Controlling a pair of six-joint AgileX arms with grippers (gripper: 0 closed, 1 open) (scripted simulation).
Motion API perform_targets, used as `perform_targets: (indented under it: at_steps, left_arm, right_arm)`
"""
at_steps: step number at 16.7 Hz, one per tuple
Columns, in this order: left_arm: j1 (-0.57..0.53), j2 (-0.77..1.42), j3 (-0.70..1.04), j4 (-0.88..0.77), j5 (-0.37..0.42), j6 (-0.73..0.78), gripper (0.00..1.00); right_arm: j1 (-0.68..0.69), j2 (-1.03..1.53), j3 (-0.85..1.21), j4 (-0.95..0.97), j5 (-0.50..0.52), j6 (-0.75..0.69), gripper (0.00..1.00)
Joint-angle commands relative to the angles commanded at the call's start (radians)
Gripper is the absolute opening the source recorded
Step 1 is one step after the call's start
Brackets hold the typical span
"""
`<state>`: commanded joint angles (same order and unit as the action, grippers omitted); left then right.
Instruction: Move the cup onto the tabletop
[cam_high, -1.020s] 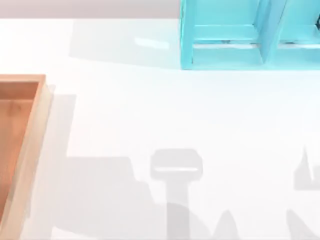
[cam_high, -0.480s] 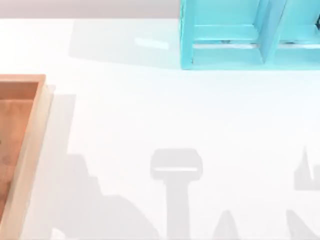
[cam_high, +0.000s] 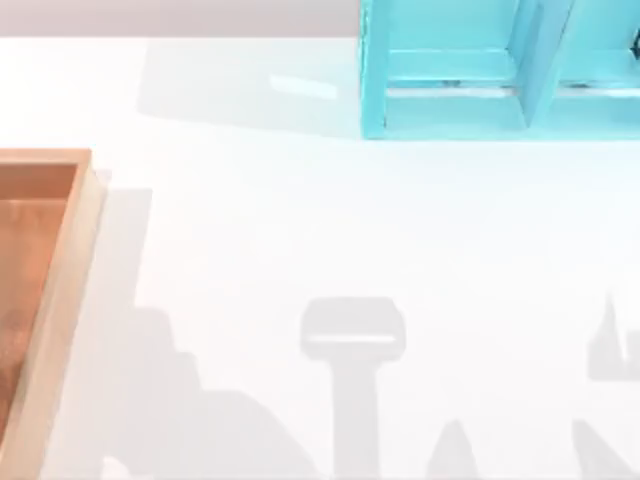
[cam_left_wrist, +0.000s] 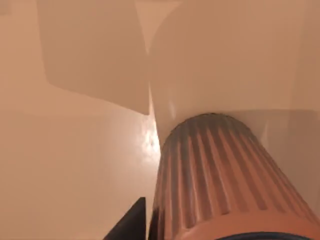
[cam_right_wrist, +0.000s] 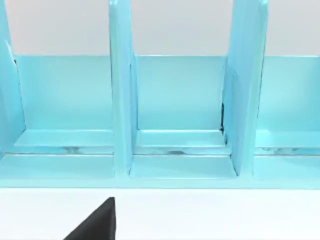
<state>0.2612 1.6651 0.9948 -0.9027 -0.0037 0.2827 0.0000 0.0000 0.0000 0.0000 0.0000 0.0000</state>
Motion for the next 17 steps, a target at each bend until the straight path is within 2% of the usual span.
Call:
perform_targets:
  at_steps: [8,17]
  left_arm:
    - [0.0,0.0,0.0,0.0,0.0,0.0,0.02]
    - [-0.001,-0.003,0.0,0.0,0.0,0.001,0.0]
  right_arm:
    - [0.0,0.0,0.0,0.0,0.0,0.0,1.0]
    - [0.0,0.0,0.0,0.0,0.0,0.0,1.0]
